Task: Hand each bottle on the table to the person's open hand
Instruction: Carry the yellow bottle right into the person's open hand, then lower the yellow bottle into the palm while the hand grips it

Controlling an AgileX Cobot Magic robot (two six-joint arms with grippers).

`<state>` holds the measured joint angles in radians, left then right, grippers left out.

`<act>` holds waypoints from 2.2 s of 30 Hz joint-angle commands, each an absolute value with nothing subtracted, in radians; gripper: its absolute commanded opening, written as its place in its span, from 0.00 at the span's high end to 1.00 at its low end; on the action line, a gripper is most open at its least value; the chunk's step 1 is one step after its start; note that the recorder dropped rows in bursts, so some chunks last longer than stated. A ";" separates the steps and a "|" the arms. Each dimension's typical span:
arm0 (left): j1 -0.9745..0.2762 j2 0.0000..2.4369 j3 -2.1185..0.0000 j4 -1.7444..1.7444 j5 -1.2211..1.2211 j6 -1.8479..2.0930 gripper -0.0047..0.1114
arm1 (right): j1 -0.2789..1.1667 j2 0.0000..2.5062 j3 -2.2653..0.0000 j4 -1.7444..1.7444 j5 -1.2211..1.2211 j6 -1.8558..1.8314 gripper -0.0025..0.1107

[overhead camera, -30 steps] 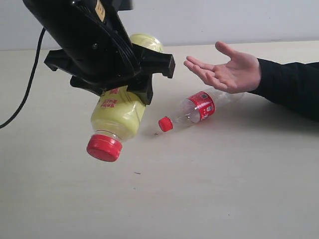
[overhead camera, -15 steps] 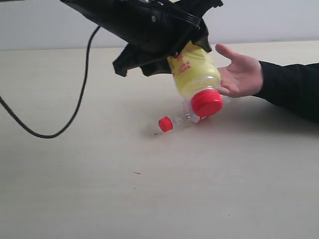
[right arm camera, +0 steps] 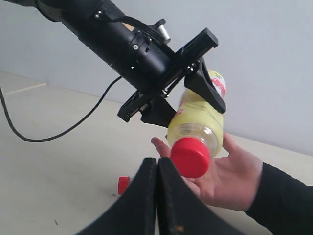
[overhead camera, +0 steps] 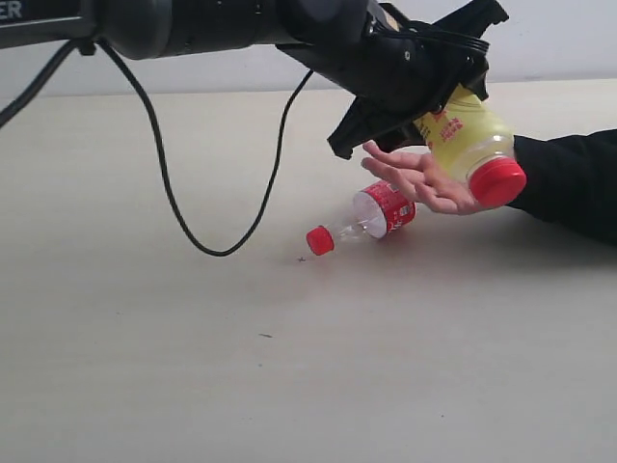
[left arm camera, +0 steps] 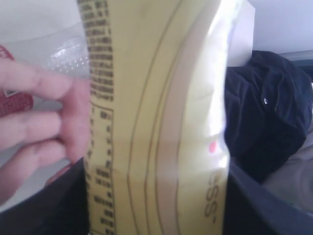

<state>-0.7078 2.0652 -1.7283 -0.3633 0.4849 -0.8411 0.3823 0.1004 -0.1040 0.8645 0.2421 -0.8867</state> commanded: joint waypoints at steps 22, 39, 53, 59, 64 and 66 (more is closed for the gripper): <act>-0.711 2.123 -1.779 -0.339 0.366 -0.780 0.96 | 0.384 0.095 -0.101 0.867 0.245 -0.888 0.98; -0.711 2.126 -1.779 -0.409 0.373 -0.780 0.96 | 0.384 0.095 -0.101 0.867 0.245 -0.888 0.98; -0.717 2.126 -1.779 -0.404 0.424 -0.684 0.96 | 0.384 0.095 -0.101 0.867 0.245 -0.888 0.98; -0.741 2.126 -1.897 -0.168 0.578 -0.850 0.96 | 0.384 0.095 -0.101 0.867 0.227 -0.888 0.98; -0.757 2.126 -1.955 -0.077 0.588 -0.898 0.96 | 0.384 0.095 -0.101 0.867 0.209 -0.888 0.98; -0.764 2.138 -1.955 -0.086 0.576 -0.894 0.96 | 0.384 0.095 -0.101 0.867 0.209 -0.888 0.98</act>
